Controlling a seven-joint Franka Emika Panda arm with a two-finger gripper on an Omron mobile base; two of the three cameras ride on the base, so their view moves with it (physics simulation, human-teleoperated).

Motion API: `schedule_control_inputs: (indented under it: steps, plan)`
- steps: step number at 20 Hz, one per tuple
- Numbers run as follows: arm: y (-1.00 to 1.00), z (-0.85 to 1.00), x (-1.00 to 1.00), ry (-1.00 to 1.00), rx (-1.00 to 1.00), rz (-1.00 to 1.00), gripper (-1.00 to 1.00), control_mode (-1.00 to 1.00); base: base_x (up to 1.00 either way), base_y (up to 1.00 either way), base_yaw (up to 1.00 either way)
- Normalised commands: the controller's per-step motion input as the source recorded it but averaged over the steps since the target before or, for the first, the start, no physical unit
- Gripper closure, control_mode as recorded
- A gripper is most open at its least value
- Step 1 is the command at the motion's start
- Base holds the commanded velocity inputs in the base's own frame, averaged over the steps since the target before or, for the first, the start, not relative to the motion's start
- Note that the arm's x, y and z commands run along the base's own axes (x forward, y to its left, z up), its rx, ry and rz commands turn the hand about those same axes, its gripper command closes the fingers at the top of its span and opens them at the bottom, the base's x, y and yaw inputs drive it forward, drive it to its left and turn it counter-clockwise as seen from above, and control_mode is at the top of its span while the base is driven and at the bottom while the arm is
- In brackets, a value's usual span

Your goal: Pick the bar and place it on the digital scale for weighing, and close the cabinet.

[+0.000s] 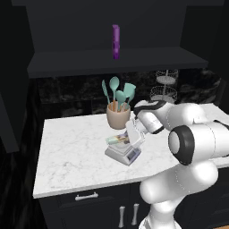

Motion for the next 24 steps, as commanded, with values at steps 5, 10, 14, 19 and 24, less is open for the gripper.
schedule_control_inputs:
  steps: [5,10,14,19,24]
  plan:
    - [0.00,0.00,-0.10,0.00,0.00,0.04,1.00,-1.00,0.00,0.00,0.00]
    - [0.00,-0.07,0.00,0.00,0.02,0.00,1.00,-1.00,0.00,0.00,0.00]
    - [0.00,-0.23,0.00,0.00,0.01,0.00,-1.00,-1.00,0.00,0.00,0.00]
    - [-0.03,-0.05,0.00,0.00,0.01,0.00,-1.00,-1.00,0.00,0.00,0.00]
    - [-0.11,0.00,-0.08,-0.01,0.01,0.00,-1.00,-1.00,0.00,0.00,0.00]
